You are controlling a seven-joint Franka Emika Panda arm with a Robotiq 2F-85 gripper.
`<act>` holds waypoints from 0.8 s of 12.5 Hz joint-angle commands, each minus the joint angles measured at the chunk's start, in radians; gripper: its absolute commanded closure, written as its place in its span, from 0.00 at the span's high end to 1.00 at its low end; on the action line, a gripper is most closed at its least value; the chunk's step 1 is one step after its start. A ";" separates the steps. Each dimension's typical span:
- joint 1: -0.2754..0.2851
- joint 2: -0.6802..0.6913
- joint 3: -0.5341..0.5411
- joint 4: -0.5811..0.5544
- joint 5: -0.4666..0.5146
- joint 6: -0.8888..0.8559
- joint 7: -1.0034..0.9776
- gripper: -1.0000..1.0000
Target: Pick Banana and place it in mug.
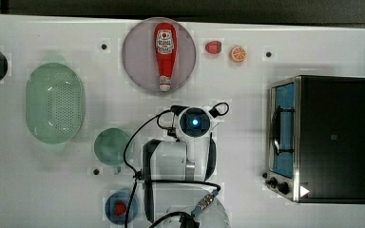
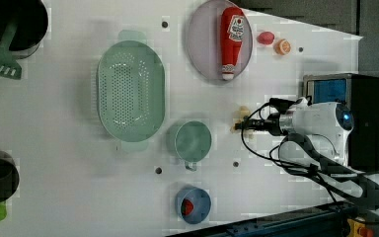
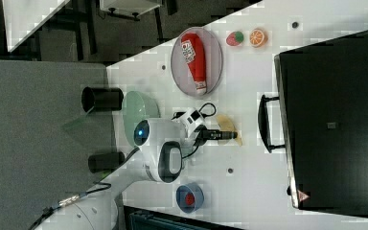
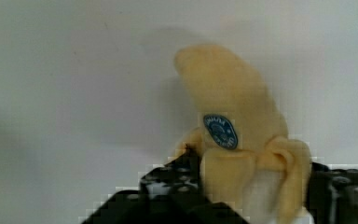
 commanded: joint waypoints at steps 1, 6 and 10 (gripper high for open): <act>0.003 -0.050 -0.024 -0.010 -0.006 0.008 -0.040 0.30; 0.001 -0.188 -0.023 -0.012 -0.005 -0.004 -0.038 0.30; 0.011 -0.407 0.011 0.006 -0.005 -0.223 0.028 0.30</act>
